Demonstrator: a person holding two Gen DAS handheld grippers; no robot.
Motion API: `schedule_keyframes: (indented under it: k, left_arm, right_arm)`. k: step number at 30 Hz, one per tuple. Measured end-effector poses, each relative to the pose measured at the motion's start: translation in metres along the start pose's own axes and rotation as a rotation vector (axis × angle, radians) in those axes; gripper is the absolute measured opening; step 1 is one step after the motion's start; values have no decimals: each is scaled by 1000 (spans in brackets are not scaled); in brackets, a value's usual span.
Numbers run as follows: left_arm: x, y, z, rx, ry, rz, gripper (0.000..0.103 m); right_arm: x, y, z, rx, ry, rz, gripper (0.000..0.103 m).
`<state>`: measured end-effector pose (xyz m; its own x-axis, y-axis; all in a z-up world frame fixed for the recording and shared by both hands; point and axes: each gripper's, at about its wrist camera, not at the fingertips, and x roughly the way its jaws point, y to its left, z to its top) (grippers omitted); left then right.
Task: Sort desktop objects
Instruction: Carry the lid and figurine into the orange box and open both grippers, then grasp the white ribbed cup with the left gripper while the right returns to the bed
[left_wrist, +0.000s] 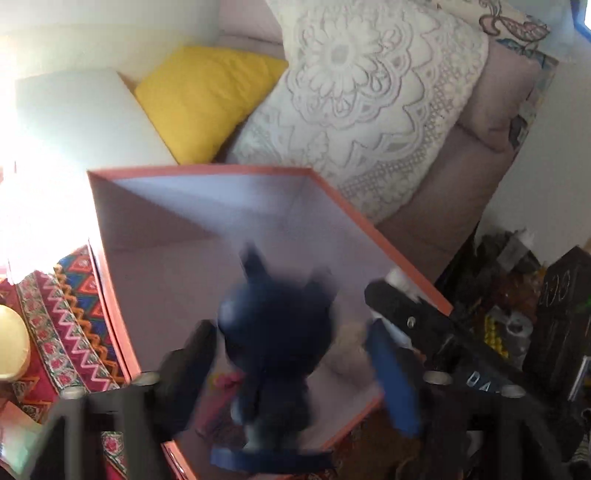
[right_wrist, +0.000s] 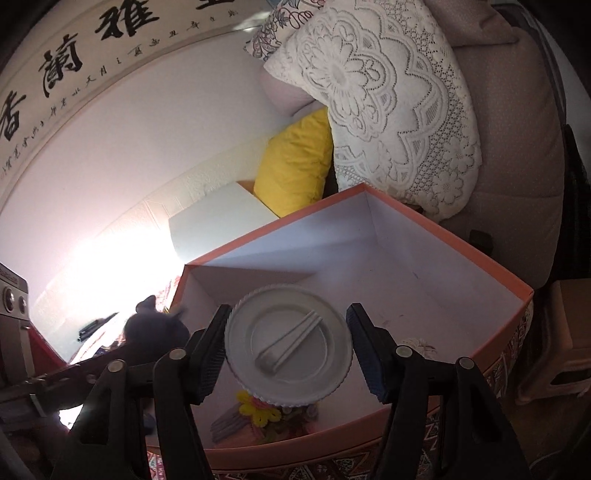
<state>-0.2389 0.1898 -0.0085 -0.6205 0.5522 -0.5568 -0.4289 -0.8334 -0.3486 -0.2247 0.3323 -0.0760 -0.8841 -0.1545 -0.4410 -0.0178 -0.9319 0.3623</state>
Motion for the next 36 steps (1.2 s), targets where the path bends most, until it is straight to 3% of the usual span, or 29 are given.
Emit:
schedule_keyframes:
  k: [1,2,6,13,20,25,31,36]
  left_arm:
    - [-5,0,1,5,-28,10,92]
    - [-12,-1,2,14,-53,17,94]
    - [-31,0,3,26,-98,38,95]
    - [-76,23,-12,-31,-139,99,96]
    - [-146,63,-57,-83,-166,244,97]
    - [-200,105,-95,-175,-187,351,98]
    - [-238,153,-153,-263,-116,471,99]
    - [-260,191,-192,-306,-65,586,99]
  right_arm:
    - [-3,3,0,-13,-21,-16,93]
    - [-9,8,-1,-24,-45,-27,99]
    - [-15,17,1,-27,-73,-21,100]
    - [-25,56,-5,-50,-89,63,103]
    - [-29,139,-26,-146,-57,206,103]
    - [-24,210,-53,-249,-10,306,103]
    - [-14,292,-100,-405,81,390,102]
    - [-21,342,-138,-591,60,430,102]
